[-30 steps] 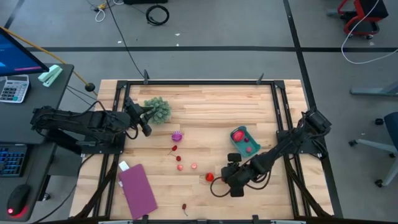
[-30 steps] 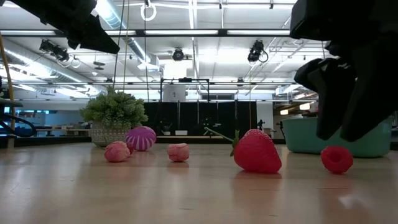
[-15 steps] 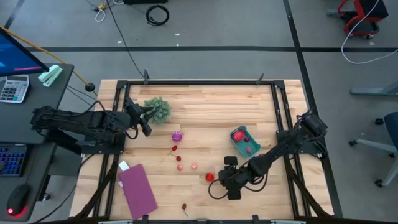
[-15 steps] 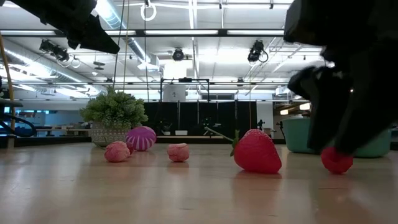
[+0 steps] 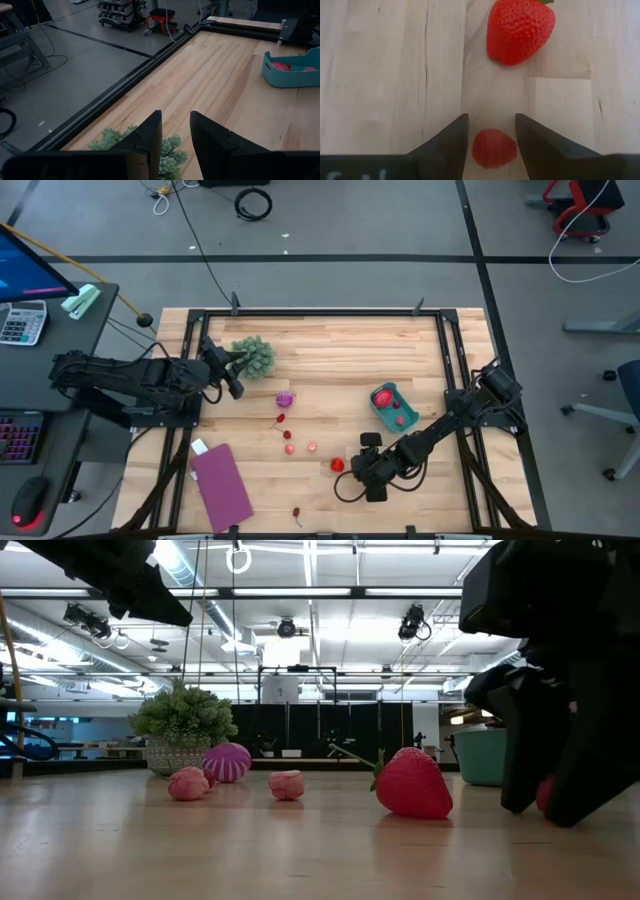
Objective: Pick and placing Produce into tupperware
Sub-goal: Put the raspberry in the basket
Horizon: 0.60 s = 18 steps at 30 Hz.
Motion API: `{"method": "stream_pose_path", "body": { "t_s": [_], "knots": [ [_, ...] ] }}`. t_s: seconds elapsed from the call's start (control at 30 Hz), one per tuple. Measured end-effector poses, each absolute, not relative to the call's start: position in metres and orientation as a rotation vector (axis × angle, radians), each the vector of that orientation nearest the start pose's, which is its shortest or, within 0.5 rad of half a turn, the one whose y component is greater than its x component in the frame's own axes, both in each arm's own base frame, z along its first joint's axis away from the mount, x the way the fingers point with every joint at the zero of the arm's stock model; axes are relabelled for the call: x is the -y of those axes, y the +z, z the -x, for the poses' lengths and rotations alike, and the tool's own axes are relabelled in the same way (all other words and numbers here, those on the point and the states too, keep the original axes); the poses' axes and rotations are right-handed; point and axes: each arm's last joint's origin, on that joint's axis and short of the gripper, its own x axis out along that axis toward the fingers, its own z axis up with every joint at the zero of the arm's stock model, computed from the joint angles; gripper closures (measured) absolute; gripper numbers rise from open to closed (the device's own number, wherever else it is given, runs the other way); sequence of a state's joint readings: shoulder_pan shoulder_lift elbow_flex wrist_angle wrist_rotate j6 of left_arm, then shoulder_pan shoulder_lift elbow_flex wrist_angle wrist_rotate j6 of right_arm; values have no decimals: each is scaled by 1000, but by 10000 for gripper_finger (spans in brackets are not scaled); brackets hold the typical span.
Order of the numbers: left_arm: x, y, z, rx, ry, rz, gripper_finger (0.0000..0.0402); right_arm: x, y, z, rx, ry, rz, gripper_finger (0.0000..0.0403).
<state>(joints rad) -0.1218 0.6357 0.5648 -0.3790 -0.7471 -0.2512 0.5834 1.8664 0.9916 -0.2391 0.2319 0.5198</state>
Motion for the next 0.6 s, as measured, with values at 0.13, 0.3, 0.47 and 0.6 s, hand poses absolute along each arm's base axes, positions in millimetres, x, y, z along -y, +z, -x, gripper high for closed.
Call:
{"method": "stream_pose_path", "body": {
  "t_s": [0.13, 0.3, 0.47, 0.6],
  "knots": [
    [-3, 264, -138, -334, 661, 47, 294, -183, 120, -286, -1097, 26, -23, 253],
    [-3, 264, -138, -334, 661, 47, 294, -181, 118, -282, -1137, 3, -18, 261],
    [-3, 264, -138, -334, 661, 48, 294, -181, 118, -281, -1148, -13, -35, 261],
    [-3, 264, -138, -334, 661, 47, 294, -181, 117, -281, -1152, -13, -34, 261]
  ]
}}
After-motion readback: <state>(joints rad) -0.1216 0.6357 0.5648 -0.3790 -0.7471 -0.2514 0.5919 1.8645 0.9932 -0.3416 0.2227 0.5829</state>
